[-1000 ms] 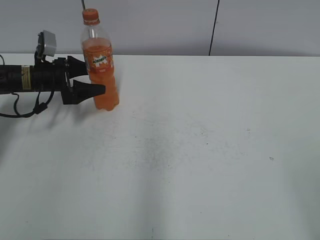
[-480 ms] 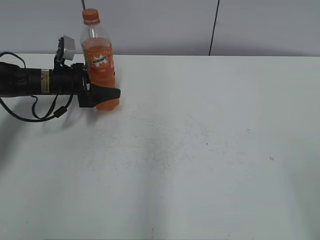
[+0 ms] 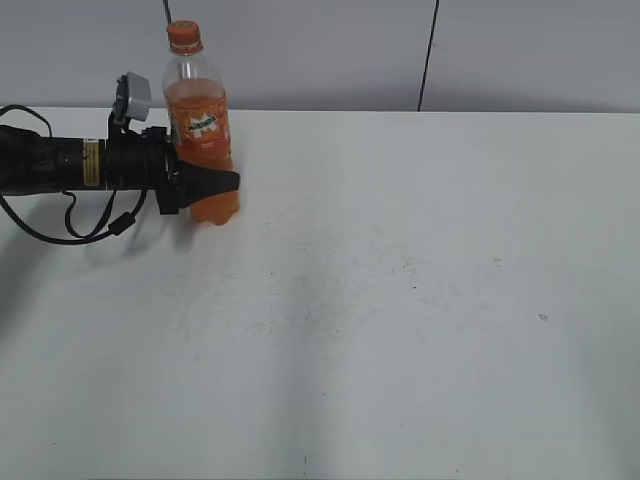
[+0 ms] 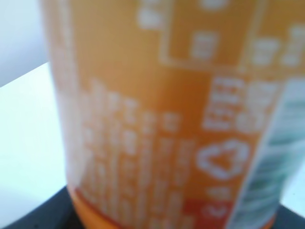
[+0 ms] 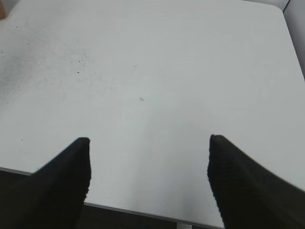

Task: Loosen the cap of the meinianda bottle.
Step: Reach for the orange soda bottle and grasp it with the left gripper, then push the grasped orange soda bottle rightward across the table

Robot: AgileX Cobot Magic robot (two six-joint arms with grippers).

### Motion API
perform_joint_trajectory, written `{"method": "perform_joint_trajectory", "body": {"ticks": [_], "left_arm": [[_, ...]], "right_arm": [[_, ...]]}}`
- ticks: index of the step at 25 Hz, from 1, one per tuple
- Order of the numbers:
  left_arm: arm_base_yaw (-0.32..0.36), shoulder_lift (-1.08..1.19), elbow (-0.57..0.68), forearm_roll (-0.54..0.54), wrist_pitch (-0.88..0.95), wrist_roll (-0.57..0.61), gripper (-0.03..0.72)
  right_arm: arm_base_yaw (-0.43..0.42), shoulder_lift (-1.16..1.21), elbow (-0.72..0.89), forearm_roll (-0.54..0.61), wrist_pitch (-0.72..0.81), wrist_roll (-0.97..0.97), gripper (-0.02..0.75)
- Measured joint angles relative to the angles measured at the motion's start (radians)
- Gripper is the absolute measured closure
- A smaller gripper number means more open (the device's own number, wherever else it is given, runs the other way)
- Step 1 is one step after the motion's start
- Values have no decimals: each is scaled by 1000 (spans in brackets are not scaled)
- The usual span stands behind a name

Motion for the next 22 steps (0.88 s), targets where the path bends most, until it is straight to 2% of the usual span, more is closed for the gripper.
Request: {"method": "perform_joint_trajectory", "body": {"ticks": [7,13,18,22], "left_arm": [[-9,0,0,1,0,-1,283],[-60,-12,5,16,8,-12,286],[-113,-73,74,29,32,-8,304],[-151,-143,179,-12,35,64,304]], "right_arm": [[0,0,0,0,0,0,164],[0,0,0,0,0,0,164],[0,0,0,0,0,0,164],[0,0,0,0,0,0,164]]}}
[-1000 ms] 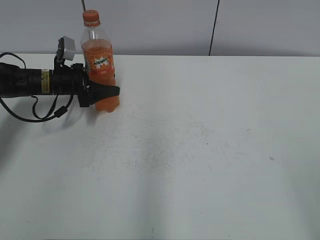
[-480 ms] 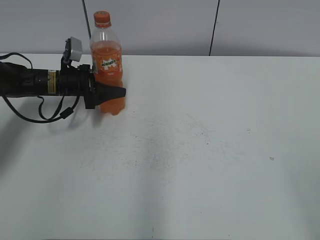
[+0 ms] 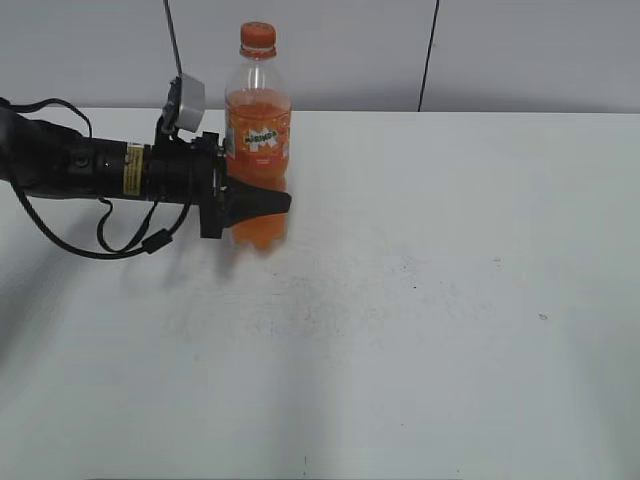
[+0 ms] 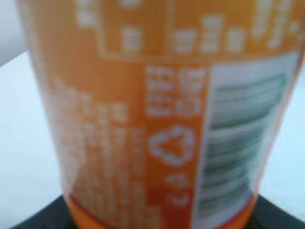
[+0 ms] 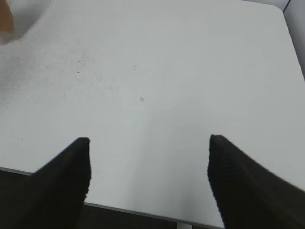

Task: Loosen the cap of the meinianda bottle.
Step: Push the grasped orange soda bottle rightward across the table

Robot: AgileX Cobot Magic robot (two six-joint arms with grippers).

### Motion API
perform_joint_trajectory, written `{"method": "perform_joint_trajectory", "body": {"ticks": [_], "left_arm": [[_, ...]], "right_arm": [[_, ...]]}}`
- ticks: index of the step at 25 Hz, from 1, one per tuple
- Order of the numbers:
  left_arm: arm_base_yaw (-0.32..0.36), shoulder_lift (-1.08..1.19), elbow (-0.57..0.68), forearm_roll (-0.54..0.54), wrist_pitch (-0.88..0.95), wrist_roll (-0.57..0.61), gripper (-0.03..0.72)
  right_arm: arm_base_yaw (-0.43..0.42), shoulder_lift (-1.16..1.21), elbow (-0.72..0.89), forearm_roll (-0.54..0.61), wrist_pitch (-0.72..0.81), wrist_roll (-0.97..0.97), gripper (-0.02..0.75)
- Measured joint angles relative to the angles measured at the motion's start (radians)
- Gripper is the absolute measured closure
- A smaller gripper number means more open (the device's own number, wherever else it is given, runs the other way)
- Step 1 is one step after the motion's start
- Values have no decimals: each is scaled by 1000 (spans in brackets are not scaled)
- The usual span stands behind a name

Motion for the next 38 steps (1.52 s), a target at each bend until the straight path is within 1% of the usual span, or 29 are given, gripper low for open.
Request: {"method": "perform_joint_trajectory", "body": {"ticks": [4,9,12,20,38], "left_arm": [[-55,-30,88,-59,0,79,304],[-158,-30,167,-146,7,199,304],[-188,-30,189,-181,6,249,304],[-191,-30,202,-243,7,308,304],[-191,12,210,-266,-13,329,304]], "right_arm": [[0,0,0,0,0,0,164],[0,0,0,0,0,0,164],[0,0,0,0,0,0,164],[0,0,0,0,0,0,164],[0,0,0,0,0,0,164]]}}
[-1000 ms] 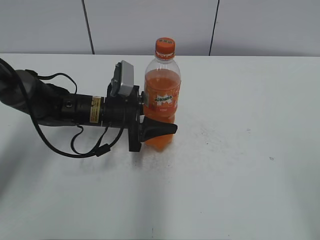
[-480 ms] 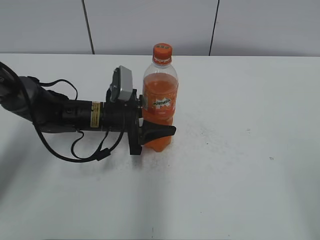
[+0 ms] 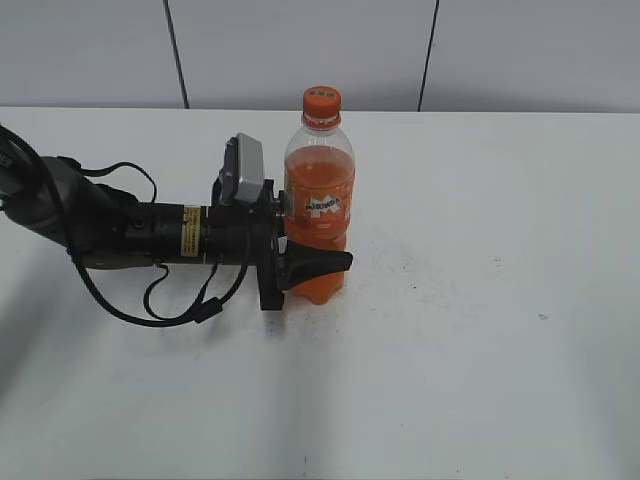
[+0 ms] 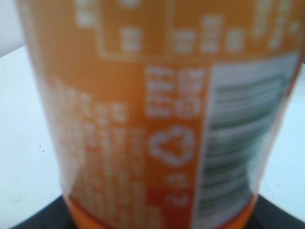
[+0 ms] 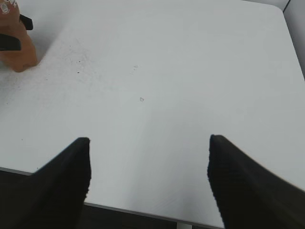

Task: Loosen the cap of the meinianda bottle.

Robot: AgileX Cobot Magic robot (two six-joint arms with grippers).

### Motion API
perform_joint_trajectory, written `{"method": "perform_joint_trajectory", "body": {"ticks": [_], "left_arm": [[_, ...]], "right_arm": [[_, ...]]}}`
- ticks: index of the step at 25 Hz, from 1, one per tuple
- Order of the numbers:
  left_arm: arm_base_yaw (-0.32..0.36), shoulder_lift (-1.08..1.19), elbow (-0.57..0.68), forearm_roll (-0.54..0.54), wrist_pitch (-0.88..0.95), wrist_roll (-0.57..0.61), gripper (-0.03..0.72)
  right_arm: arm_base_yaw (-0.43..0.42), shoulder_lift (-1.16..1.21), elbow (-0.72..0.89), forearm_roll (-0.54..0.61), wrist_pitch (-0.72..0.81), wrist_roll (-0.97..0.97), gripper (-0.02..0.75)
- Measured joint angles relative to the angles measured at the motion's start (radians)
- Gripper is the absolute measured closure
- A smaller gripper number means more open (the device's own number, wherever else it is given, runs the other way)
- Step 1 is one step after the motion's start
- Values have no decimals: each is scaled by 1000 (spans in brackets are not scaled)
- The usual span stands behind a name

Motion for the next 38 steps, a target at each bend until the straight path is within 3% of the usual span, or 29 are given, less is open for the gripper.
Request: {"method": "perform_joint_trajectory", "body": {"ticks": [38], "left_arm": [[0,2,0,-2,-3,0,304]], "right_arm": [[0,0,-1,5,0,38,164]]}}
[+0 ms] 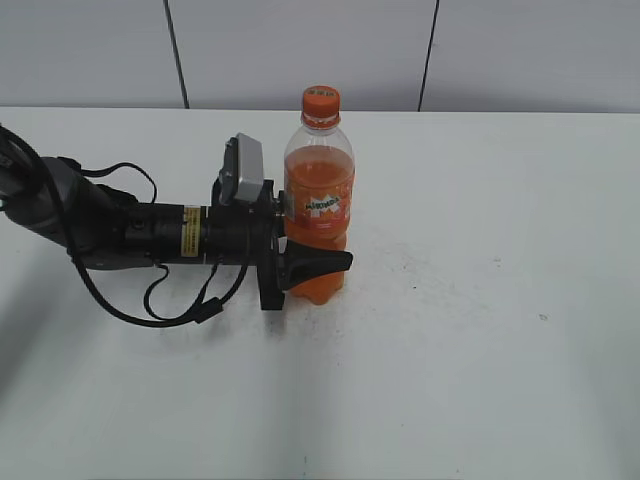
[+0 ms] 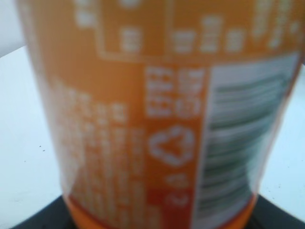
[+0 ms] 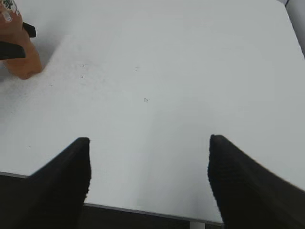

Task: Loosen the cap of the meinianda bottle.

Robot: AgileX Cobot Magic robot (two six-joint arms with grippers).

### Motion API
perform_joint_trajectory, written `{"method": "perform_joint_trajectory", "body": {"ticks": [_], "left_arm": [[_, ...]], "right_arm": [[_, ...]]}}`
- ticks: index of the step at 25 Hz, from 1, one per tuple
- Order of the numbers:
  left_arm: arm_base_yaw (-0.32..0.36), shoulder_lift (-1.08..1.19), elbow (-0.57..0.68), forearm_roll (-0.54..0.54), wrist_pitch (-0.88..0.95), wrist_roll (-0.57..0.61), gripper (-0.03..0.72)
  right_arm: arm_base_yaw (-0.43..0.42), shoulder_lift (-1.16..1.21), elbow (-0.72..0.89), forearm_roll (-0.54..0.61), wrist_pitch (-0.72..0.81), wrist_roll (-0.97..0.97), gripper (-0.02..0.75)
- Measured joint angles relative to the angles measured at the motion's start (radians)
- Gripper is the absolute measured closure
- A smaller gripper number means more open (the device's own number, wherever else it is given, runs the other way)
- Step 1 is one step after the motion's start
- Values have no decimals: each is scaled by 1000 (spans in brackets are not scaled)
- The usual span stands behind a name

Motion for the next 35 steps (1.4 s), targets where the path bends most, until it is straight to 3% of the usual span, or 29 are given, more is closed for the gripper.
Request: {"method": "perform_joint_trajectory", "body": {"ticks": [7,12,22,29,35], "left_arm": [[0,0,0,0,0,0,304],[0,0,0,0,0,0,304],[0,0,0,0,-3,0,304],[0,0,0,0,-3,0,304],[0,0,0,0,-4,0,304]], "right_arm": [[0,244,-51,22,19,71,164],[0,541,-199,25,27,113,164],[0,1097,-649,32,147,160,164],[0,1367,-967,12,188,228,164],[0,1524,-1124,19,188,242,164]]}}
